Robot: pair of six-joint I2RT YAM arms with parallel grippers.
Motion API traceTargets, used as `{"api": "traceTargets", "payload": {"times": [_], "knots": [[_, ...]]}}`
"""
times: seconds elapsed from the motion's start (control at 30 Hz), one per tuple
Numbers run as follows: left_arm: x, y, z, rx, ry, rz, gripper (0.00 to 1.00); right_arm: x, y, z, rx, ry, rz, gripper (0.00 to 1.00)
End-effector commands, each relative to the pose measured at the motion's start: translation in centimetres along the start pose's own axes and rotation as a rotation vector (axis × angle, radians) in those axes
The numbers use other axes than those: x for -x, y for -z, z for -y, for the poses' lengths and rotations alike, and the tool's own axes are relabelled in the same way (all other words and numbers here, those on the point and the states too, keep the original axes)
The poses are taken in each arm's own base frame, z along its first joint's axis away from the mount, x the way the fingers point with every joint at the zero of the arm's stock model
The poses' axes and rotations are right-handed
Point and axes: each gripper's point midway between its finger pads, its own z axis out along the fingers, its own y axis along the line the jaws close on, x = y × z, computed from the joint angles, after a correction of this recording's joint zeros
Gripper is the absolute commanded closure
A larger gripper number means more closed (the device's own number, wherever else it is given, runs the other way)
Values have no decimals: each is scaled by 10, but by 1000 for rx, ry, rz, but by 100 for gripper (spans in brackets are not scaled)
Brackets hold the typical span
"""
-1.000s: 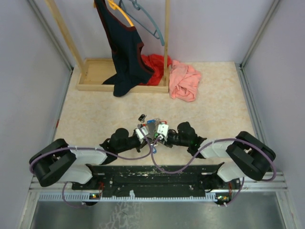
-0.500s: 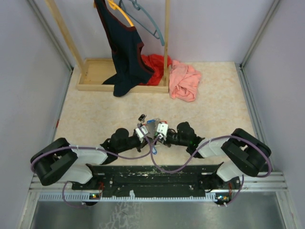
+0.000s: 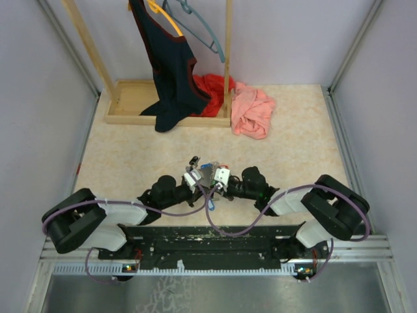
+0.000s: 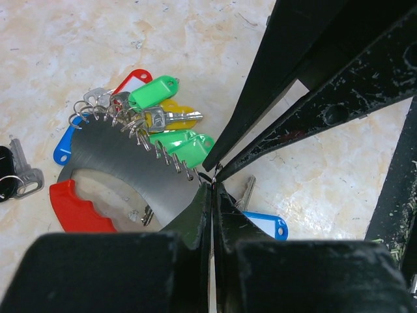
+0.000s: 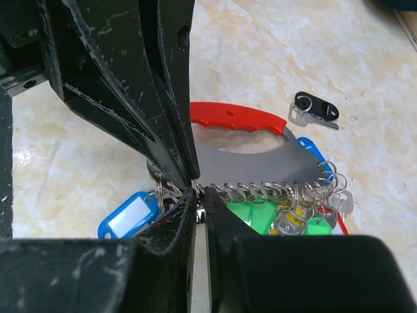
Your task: Put the keys on the keyring
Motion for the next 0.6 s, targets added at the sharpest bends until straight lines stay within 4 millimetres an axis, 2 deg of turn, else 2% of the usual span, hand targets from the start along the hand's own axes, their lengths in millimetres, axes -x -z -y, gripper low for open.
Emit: {"api": "traceTargets", "payload": {"times": [0.0, 0.17, 0.27, 0.37, 0.57], "knots": [[29, -4, 4, 0, 43, 102, 99, 20, -10, 10, -9, 36, 49, 90], [32, -6, 11, -28, 55, 108, 99, 21, -10, 11, -11, 41, 54, 91], [34, -7, 17, -49, 65, 112, 99, 22, -8, 12, -20, 50, 52, 100], [38, -3, 20, -55, 82, 126, 98, 20, -3, 13, -27, 61, 28, 100], [47, 11, 25, -71, 96, 155, 78, 26, 14, 9, -29, 101, 22, 100]]}}
